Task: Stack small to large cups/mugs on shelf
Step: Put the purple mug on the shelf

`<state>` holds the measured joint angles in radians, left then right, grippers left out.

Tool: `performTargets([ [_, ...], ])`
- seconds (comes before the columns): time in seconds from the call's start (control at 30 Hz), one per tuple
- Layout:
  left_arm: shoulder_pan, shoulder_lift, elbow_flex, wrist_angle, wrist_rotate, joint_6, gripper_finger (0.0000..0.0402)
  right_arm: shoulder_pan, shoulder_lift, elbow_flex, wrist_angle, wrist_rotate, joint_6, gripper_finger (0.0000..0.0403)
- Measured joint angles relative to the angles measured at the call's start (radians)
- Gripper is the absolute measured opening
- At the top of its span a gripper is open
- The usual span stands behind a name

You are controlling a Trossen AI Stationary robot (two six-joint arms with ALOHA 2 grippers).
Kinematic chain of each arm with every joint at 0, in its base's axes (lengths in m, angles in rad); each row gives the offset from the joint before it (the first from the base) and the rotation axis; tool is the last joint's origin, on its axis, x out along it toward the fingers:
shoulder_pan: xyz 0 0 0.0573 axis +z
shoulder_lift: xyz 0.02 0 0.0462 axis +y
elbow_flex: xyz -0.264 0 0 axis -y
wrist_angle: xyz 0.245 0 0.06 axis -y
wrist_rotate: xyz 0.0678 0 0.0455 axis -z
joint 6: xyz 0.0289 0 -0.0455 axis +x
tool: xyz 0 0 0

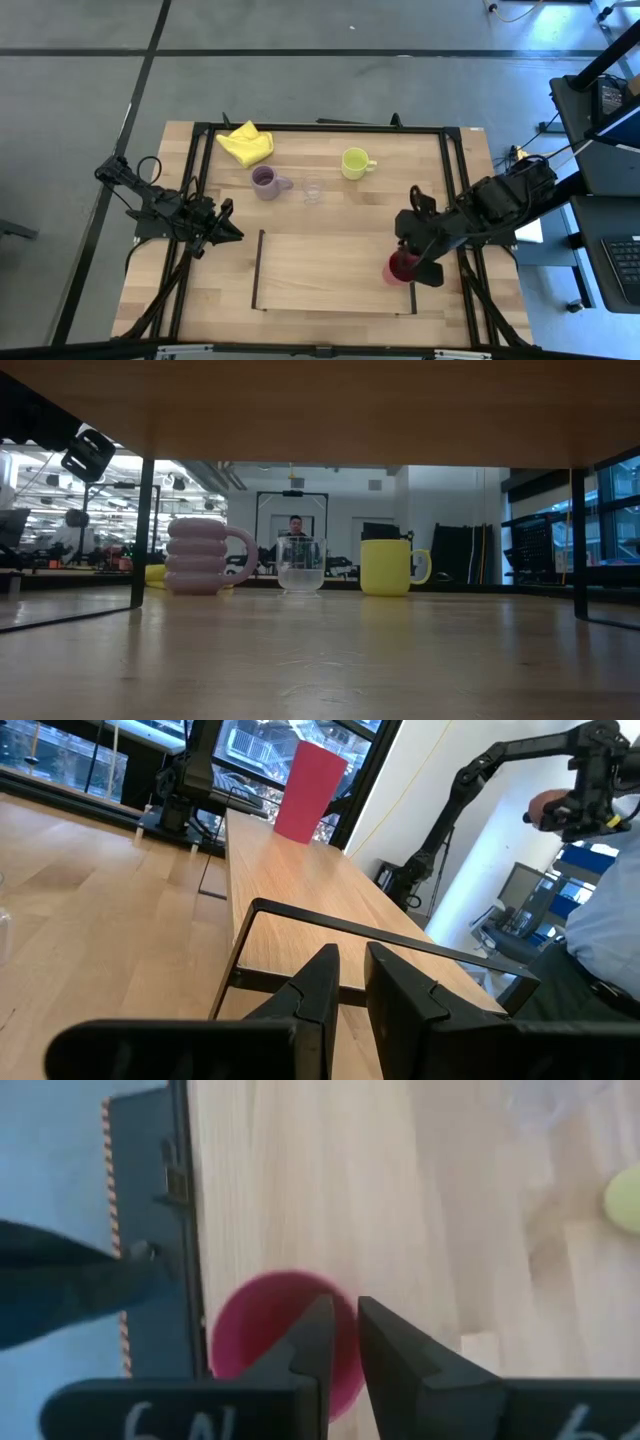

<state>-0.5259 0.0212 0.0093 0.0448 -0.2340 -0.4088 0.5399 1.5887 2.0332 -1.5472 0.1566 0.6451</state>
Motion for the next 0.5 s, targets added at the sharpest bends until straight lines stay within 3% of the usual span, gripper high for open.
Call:
performTargets([
  [0.17,0.000,0.000,0.000,0.000,0.000,0.000,0.0047,-0.070,0.000,0.028,-0.023,0.058,-0.067,0.0053],
  [0.5,0.000,0.000,0.000,0.000,0.000,0.000,0.0047,-0.315,0.002,0.023,-0.011,0.053,-0.211,0.0053],
])
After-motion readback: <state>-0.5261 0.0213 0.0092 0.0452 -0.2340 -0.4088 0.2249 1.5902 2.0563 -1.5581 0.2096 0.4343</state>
